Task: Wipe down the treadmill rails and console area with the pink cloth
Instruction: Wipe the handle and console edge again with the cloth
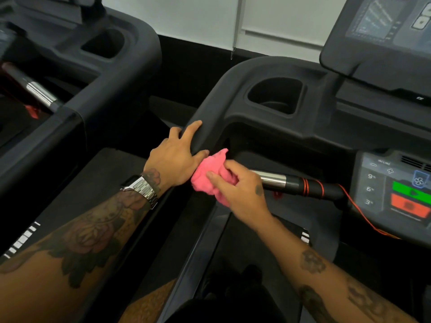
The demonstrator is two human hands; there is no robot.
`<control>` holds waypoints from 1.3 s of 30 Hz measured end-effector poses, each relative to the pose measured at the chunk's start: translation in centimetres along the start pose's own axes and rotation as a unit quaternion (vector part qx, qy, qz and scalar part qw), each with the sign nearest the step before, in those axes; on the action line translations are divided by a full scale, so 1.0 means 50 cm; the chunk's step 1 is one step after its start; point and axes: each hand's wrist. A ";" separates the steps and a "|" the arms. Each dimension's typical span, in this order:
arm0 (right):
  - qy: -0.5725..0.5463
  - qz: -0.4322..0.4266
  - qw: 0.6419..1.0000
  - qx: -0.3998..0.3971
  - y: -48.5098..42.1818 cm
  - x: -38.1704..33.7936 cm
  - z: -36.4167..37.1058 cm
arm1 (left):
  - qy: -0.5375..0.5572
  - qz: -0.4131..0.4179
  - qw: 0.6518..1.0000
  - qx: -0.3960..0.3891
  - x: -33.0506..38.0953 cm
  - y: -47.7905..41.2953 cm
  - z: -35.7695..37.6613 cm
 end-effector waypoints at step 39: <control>0.502 -0.040 0.860 0.080 -0.054 0.004 -0.013 | -0.026 -0.009 1.000 -0.015 0.012 0.003 -0.003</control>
Point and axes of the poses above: each hand's wrist, its own y-axis away from the middle knuckle, its own z-axis out of the palm, x = y × z, and after that the axes turned 10 degrees about z, right-handed
